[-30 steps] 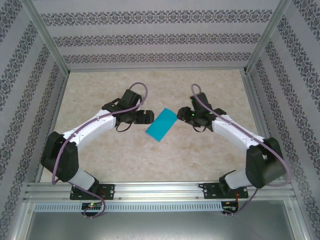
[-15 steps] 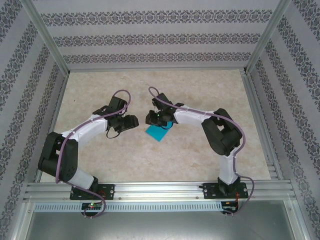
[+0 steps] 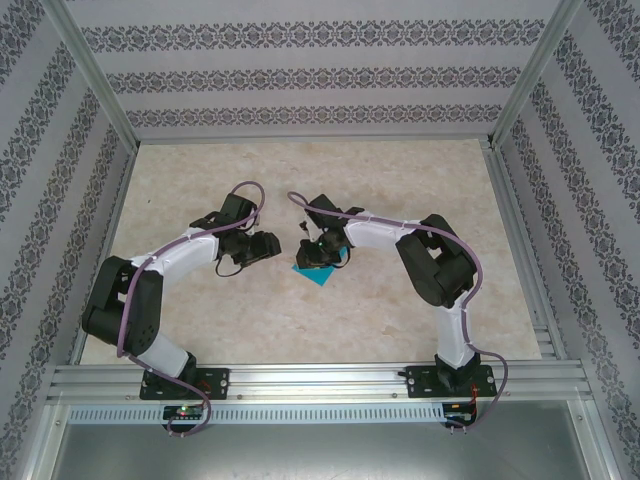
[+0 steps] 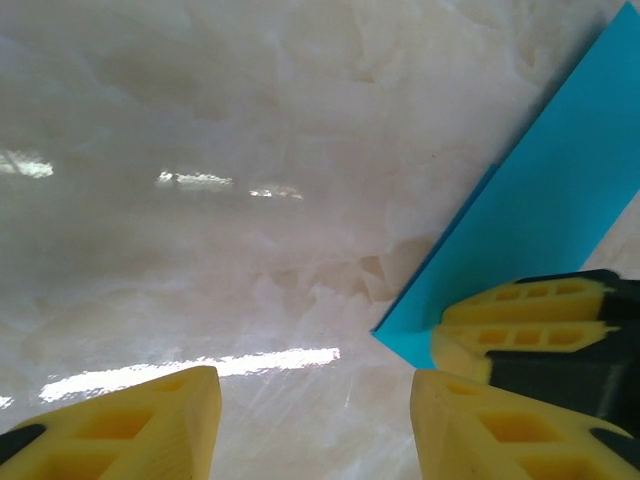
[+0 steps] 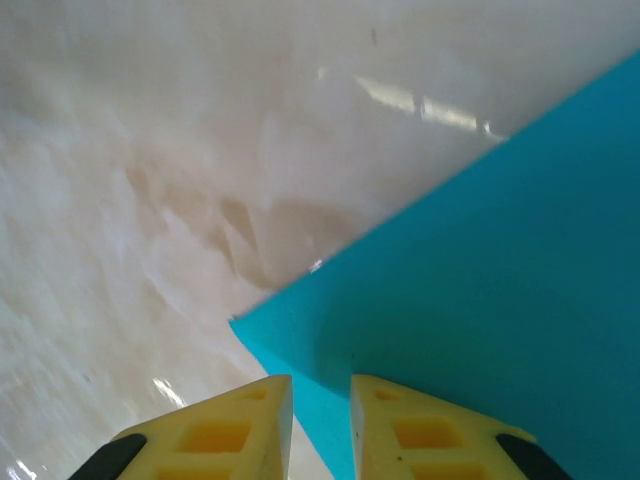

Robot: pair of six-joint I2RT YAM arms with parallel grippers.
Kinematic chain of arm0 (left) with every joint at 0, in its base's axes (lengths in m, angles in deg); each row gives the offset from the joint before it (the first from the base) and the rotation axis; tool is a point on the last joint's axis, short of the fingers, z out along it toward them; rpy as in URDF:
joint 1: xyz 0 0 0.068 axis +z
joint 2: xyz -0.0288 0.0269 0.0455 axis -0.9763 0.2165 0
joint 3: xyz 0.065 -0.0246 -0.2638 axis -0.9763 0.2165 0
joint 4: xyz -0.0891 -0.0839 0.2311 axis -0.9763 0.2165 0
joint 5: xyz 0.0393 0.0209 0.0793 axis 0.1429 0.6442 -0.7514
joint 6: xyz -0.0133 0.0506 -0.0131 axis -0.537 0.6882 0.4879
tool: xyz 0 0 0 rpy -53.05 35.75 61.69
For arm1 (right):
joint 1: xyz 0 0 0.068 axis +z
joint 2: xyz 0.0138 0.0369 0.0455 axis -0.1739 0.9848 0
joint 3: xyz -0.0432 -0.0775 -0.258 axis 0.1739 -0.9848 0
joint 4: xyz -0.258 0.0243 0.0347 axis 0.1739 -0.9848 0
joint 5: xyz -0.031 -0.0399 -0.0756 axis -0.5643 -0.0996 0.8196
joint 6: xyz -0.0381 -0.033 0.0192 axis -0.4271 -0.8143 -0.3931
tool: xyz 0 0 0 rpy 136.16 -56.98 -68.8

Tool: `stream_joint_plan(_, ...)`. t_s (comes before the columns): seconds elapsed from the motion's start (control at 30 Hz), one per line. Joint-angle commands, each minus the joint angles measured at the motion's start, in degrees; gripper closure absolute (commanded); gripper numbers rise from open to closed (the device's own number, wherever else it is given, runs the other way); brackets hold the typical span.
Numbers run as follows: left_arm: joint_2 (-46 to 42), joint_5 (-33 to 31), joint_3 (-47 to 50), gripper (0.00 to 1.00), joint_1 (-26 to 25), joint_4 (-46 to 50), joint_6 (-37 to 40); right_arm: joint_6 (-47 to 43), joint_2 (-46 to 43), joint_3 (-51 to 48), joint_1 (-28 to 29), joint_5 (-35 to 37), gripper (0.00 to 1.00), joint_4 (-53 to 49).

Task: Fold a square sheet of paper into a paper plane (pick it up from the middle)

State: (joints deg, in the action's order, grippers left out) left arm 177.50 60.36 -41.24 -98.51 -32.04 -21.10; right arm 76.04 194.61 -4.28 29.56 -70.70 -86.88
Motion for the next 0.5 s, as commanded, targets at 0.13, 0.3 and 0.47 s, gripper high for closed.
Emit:
stream_joint_plan(0.13, 2.5, 6.3, -2.4, 0.51, -0.7, -4.8, 0.2, -6.0, -8.0, -2.1, -2.2, -0.5, 0.74, -2.1)
stream_joint_plan(0.3, 6.7, 7.2, -6.1, 0.51, -3.8, -3.8, 2.7, 1.5, -14.2, -7.2, -3.5, 3.9, 0.7, 4.5)
stream_joint_plan(0.47, 13.1, 6.2, -10.2, 0.51, -6.8, -2.6, 3.8, 7.6, -19.5, -12.5, -5.3, 8.9, 0.69, 9.0)
